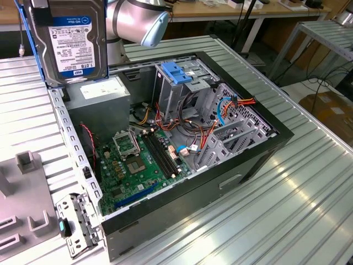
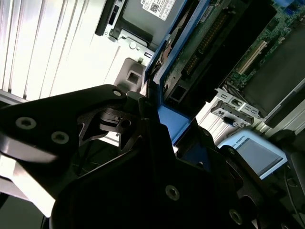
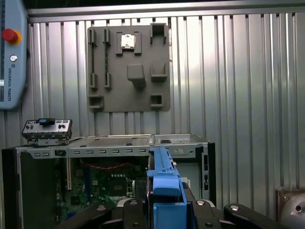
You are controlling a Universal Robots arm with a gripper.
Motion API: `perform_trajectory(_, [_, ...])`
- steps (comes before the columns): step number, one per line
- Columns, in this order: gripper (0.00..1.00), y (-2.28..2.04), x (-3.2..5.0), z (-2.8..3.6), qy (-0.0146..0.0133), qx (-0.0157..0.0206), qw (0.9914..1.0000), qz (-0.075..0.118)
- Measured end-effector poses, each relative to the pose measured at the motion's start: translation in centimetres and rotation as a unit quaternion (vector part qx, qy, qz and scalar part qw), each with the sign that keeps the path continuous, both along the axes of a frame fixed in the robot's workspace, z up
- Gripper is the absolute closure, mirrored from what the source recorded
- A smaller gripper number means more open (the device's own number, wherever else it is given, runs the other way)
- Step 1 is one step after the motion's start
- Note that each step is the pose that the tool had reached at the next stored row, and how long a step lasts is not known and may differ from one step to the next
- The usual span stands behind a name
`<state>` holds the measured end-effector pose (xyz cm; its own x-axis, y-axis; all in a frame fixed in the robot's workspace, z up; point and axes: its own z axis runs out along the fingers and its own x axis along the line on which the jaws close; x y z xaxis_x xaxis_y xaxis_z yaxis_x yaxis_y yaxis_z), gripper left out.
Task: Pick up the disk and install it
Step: 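Pick up the disk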
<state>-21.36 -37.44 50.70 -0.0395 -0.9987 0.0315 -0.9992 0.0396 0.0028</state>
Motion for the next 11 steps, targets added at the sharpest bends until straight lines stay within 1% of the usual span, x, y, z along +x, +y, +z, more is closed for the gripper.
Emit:
perform_trajectory(4, [0.63,0.00,0.56,-0.01,0.0000,0.0000,1.00000,0.000])
perform_trajectory(7, [0.63,0.00,1.26,-0.02,0.0000,0.0000,1.00000,0.000])
perform_trajectory(10, [0.63,-0.01,1.58,-0.03,0.0000,-0.0001,1.00000,0.000])
perform_trajectory(11, [0.63,-0.01,1.82,-0.04,0.0000,-0.0001,1.00000,0.000])
